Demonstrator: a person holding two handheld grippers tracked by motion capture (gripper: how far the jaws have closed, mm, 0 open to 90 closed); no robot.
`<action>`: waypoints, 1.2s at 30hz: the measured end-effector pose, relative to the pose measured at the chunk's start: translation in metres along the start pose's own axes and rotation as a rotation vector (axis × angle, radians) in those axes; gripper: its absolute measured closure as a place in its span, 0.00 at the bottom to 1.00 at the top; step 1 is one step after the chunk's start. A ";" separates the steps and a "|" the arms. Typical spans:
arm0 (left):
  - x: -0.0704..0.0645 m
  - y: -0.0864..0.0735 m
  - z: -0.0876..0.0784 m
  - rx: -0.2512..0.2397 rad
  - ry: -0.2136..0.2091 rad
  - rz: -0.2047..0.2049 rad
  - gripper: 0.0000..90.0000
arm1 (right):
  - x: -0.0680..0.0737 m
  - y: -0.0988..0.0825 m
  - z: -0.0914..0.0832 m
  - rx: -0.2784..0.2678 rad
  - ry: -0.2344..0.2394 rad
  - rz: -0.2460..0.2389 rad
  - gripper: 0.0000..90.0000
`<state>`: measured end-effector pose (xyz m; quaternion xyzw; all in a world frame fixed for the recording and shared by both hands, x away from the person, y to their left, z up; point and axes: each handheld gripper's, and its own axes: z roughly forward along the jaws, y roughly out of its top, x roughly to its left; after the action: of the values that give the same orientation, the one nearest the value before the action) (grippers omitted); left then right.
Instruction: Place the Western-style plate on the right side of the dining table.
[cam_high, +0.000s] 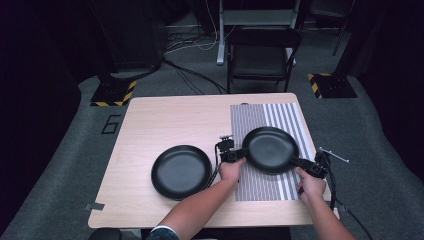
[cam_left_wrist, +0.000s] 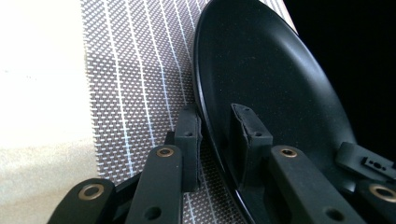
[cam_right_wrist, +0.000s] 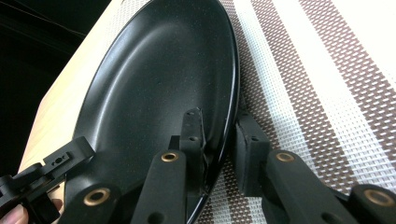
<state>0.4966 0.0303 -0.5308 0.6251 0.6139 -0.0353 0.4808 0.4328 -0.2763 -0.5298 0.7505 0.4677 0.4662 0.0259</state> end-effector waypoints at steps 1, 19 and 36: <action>0.000 0.000 -0.001 0.000 0.000 -0.001 0.82 | 0.000 0.000 -0.001 0.001 0.004 0.000 0.80; -0.008 0.017 -0.058 -0.062 -0.040 0.217 0.52 | 0.030 -0.008 -0.028 -0.115 -0.102 -0.360 0.50; 0.041 0.042 -0.154 -0.039 0.043 0.435 0.51 | 0.048 -0.015 -0.038 -0.068 -0.094 -0.495 0.47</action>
<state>0.4561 0.1687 -0.4517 0.7339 0.4756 0.0945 0.4757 0.4010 -0.2484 -0.4832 0.6328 0.6194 0.4257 0.1862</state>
